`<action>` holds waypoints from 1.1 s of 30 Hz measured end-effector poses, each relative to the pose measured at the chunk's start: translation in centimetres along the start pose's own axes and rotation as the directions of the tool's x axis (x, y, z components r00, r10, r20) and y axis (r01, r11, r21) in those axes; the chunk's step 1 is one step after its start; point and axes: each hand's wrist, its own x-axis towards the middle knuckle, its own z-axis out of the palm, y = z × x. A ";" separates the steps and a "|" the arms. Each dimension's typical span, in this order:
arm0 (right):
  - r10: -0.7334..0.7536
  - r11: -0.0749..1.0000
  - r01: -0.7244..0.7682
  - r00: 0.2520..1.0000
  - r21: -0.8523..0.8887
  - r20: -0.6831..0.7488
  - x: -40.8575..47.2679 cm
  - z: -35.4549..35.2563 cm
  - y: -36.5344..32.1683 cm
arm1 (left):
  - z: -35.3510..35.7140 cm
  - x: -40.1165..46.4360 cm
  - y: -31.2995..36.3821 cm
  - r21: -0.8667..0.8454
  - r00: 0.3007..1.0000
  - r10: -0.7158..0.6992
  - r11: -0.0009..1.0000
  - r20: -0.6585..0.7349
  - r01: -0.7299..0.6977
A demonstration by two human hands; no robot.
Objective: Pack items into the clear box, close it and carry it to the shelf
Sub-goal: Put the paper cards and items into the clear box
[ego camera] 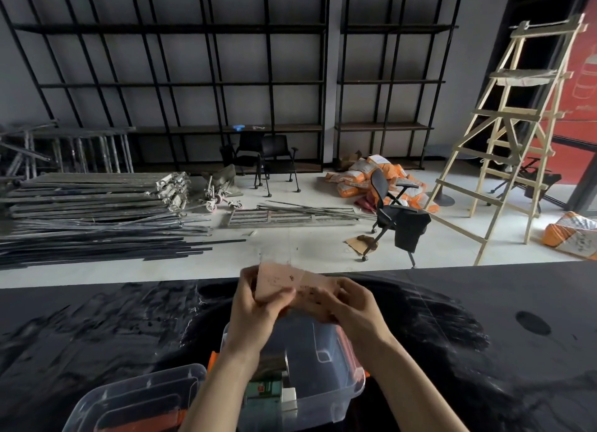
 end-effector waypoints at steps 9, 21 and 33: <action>-0.003 0.997 0.006 0.999 0.079 -0.037 -0.5 3.0 0.0 | 2.3 -1.3 1.1 -0.182 0.987 -0.063 0.983 -0.149 0.035; 0.087 0.995 -0.070 0.961 0.072 -0.264 -0.1 4.3 -1.4 | 3.5 -0.6 0.5 0.004 0.904 0.114 0.992 -0.413 -0.124; 0.168 0.985 -0.167 0.901 0.037 -0.400 -0.2 4.2 -1.3 | 4.8 -0.6 0.4 0.119 0.847 0.127 0.990 -0.516 -0.077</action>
